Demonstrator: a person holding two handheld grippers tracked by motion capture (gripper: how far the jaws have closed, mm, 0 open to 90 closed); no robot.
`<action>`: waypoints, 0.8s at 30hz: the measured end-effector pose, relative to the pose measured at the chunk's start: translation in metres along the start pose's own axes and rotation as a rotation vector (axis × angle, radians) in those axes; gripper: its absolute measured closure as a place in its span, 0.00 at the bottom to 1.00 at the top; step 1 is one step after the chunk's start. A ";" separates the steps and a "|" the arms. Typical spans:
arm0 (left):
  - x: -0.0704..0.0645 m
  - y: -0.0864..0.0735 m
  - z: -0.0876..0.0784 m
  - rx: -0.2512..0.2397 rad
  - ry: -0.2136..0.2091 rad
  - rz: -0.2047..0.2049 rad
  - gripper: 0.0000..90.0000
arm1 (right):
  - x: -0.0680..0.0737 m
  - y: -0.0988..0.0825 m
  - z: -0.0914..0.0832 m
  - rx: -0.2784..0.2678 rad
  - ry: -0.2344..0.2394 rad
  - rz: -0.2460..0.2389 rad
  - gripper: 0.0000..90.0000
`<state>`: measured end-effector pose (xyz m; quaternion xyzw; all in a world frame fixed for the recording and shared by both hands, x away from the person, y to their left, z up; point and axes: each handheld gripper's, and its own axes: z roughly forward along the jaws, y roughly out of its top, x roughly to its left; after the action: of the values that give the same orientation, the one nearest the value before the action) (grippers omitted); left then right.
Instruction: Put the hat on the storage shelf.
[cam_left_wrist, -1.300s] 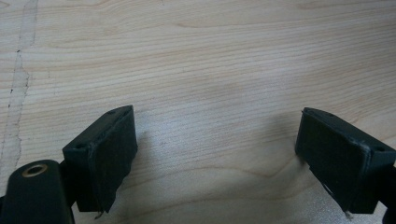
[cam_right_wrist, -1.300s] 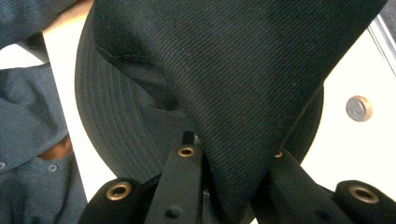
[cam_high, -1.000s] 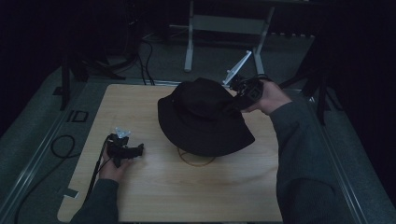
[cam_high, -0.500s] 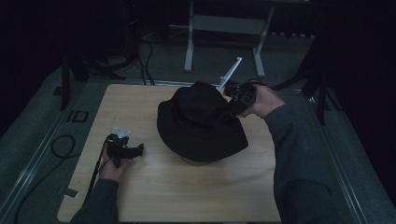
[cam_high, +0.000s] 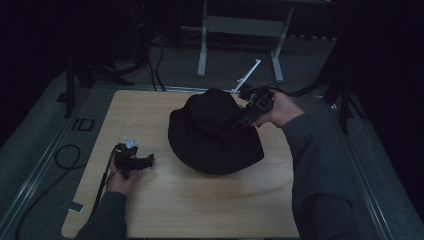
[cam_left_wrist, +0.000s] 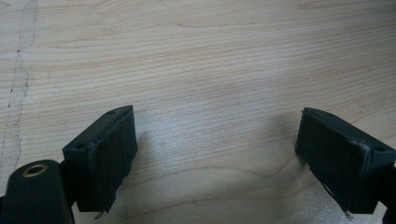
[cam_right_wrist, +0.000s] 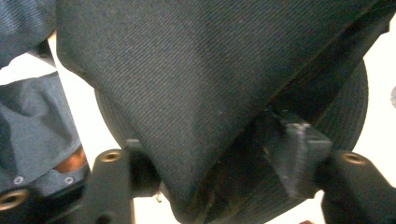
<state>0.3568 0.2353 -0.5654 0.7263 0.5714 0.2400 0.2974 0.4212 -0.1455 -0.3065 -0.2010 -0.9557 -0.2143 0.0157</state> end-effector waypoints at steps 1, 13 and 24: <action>0.000 0.000 0.000 0.000 0.000 0.000 0.14 | 0.000 0.001 0.000 0.000 0.004 0.010 0.41; 0.000 0.000 0.000 -0.001 0.000 0.000 0.14 | 0.001 -0.011 -0.013 -0.061 -0.129 0.048 0.14; 0.000 0.000 0.000 -0.002 0.000 -0.002 0.14 | -0.002 -0.044 -0.019 -0.087 -0.188 0.057 0.14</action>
<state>0.3568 0.2351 -0.5654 0.7255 0.5720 0.2400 0.2982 0.4047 -0.1904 -0.3074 -0.2479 -0.9366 -0.2353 -0.0769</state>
